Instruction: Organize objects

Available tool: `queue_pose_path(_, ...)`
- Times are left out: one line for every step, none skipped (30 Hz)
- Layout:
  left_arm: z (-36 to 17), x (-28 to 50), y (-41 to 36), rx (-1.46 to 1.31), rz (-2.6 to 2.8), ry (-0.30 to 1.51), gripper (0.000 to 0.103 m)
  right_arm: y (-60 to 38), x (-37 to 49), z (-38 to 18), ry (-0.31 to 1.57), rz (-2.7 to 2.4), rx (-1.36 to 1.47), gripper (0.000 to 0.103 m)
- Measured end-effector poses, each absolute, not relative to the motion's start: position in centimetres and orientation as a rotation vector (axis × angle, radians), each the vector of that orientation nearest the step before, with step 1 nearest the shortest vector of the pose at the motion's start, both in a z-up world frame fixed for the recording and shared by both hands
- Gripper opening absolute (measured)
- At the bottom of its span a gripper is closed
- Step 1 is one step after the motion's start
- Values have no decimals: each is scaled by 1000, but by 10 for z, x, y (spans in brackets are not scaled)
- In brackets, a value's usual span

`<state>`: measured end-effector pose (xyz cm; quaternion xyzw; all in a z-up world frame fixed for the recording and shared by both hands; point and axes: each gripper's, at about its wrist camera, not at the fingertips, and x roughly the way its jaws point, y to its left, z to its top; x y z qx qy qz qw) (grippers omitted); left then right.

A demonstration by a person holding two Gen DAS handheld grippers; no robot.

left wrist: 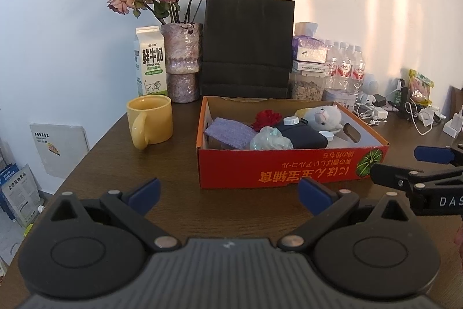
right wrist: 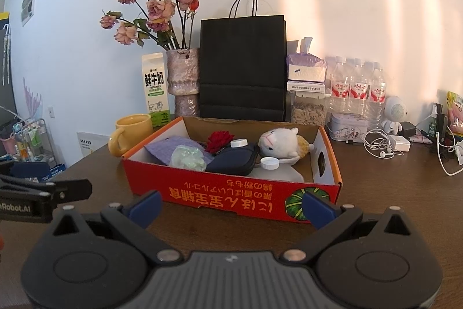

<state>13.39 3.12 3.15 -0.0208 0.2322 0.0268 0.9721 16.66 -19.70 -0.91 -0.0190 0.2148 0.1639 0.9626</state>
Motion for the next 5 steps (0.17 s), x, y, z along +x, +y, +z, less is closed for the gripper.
queue_pose_path(31,134,32,-44,61,469,103,-197,167,-10,435,332,-38,103)
queue_pose_path(31,134,32,-45,67,469,103,-197,166,-10,436,333,-38,103)
queue_pose_path(31,134,33,-45,70,469,103,-197,167,-10,436,332,-38,103)
queue_pose_path(32,134,33,-43,70,470,103,-197,167,-10,436,332,-38,103)
queue_pose_path(32,133,33,-41,67,471,103,-197,167,-10,436,332,-38,103)
